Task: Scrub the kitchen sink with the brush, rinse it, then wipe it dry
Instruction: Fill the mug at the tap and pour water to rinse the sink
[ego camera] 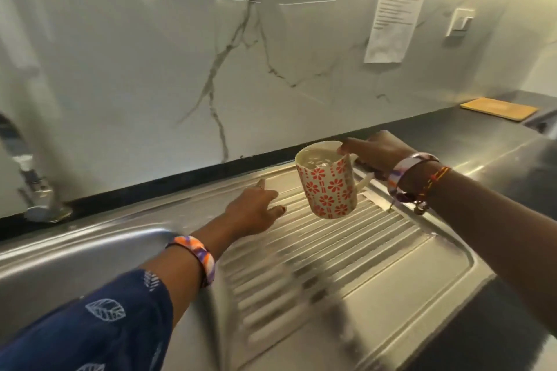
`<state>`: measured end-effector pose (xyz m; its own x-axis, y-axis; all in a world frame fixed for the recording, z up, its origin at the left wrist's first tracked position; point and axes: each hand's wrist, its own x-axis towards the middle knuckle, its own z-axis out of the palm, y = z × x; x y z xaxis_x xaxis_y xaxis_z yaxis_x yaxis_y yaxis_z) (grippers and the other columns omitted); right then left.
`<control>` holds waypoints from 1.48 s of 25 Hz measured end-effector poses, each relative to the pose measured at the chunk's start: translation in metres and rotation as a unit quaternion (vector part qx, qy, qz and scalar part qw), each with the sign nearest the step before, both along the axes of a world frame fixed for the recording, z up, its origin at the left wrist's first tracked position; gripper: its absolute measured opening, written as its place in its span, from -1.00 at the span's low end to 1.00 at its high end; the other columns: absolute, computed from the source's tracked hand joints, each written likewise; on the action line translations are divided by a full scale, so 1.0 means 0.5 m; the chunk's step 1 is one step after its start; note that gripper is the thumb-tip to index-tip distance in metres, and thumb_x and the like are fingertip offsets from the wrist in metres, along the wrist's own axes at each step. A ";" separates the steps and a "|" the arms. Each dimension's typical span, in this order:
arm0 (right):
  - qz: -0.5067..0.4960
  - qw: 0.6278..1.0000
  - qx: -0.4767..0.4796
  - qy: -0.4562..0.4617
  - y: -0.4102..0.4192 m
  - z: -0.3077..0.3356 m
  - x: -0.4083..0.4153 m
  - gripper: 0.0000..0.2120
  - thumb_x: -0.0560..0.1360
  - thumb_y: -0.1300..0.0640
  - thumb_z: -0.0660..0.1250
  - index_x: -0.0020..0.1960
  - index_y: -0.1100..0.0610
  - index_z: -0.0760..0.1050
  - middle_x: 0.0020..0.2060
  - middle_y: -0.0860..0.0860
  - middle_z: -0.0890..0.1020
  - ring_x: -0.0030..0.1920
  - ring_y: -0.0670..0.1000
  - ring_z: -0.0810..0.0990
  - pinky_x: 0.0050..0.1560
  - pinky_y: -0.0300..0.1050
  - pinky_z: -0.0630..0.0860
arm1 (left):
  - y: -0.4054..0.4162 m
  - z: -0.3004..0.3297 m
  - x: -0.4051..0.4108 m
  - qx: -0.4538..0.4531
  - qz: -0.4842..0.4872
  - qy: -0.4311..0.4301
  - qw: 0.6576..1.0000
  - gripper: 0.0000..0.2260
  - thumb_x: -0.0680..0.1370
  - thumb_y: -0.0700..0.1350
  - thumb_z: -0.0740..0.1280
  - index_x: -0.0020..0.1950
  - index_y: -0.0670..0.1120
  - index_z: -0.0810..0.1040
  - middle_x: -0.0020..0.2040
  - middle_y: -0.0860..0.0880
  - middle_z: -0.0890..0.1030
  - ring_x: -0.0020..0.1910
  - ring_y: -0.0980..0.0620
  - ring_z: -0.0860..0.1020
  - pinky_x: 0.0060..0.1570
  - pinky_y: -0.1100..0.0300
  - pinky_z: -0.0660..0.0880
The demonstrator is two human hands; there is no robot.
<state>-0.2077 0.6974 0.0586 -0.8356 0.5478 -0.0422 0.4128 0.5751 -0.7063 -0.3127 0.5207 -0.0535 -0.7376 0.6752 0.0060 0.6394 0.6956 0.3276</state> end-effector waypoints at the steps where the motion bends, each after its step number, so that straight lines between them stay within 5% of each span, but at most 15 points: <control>1: -0.004 0.999 0.030 -0.011 0.046 -0.006 0.001 -0.67 0.48 -0.07 0.31 -0.35 0.12 0.47 -0.42 0.02 0.48 -0.42 -0.03 0.36 -0.40 -0.22 0.27 | 0.055 -0.010 0.002 -0.005 -0.008 -0.010 1.000 -0.55 0.61 0.08 0.18 0.47 -0.05 0.30 0.55 -0.16 0.07 0.48 -0.11 0.20 0.40 0.04 0.23; 8: -0.012 0.980 0.184 -0.079 0.269 -0.070 -0.026 -0.59 0.46 -0.23 0.27 -0.13 0.12 0.63 -0.37 -0.03 0.58 -0.38 -0.05 0.47 -0.41 -0.29 0.29 | 0.304 -0.105 0.018 -0.008 -0.034 -0.043 0.998 -0.48 0.63 0.07 0.12 0.55 -0.03 0.08 0.57 -0.07 -0.09 0.55 -0.05 -0.07 0.48 0.05 0.03; 13: 0.039 0.944 0.317 -0.086 0.309 -0.073 -0.087 -0.53 0.46 -0.30 0.22 -0.15 0.09 0.62 -0.38 -0.04 0.56 -0.41 -0.07 0.46 -0.44 -0.31 0.26 | 0.348 -0.117 0.018 0.042 -0.027 -0.053 0.997 -0.65 0.61 0.00 0.18 0.39 -0.02 0.34 0.40 -0.06 0.37 0.34 -0.07 0.37 0.33 0.04 0.38; 17: 0.090 0.978 0.179 -0.057 0.361 -0.066 -0.146 -0.60 0.47 -0.20 0.27 -0.23 0.12 0.60 -0.33 0.03 0.60 -0.32 0.00 0.52 -0.34 -0.23 0.37 | 0.351 -0.109 -0.018 -0.002 -0.039 -0.034 0.999 -0.68 0.63 0.00 0.14 0.34 -0.07 0.40 0.40 -0.06 0.36 0.36 -0.07 0.34 0.32 0.16 0.30; 20: 0.102 0.988 0.113 -0.039 0.396 -0.070 -0.190 -0.57 0.47 -0.18 0.28 -0.37 0.14 0.49 -0.46 0.01 0.48 -0.43 -0.03 0.38 -0.40 -0.22 0.29 | 0.359 -0.101 -0.048 -0.032 -0.045 -0.026 0.998 -0.61 0.64 0.03 0.11 0.43 -0.06 0.32 0.48 -0.08 0.25 0.45 -0.07 0.23 0.38 0.14 0.21; 24: 0.114 0.977 0.171 -0.063 0.437 -0.076 -0.240 -0.50 0.39 -0.27 0.30 -0.41 0.16 0.47 -0.49 0.03 0.47 -0.44 0.00 0.36 -0.40 -0.21 0.25 | 0.375 -0.110 -0.088 -0.094 -0.064 -0.042 0.993 -0.48 0.64 0.12 0.01 0.56 -0.01 0.01 0.57 -0.03 -0.05 0.55 0.00 -0.05 0.48 0.14 -0.05; 32: 0.123 0.928 0.334 -0.113 0.472 -0.090 -0.300 -0.47 0.31 -0.37 0.29 -0.25 0.13 0.57 -0.37 0.03 0.59 -0.37 0.01 0.51 -0.39 -0.24 0.33 | 0.432 -0.106 -0.146 -0.119 -0.084 -0.046 0.988 -0.46 0.64 0.16 -0.03 0.57 -0.01 -0.04 0.57 -0.03 -0.04 0.55 -0.01 -0.06 0.48 0.12 -0.06; 37: 0.091 0.977 0.174 -0.082 0.488 -0.072 -0.314 -0.54 0.43 -0.20 0.32 -0.26 0.23 0.55 -0.40 0.08 0.53 -0.38 0.02 0.41 -0.39 -0.22 0.26 | 0.476 -0.106 -0.167 -0.124 -0.107 -0.056 0.985 -0.43 0.62 0.20 -0.04 0.56 0.02 -0.11 0.57 -0.07 -0.10 0.54 -0.05 -0.12 0.48 0.07 -0.11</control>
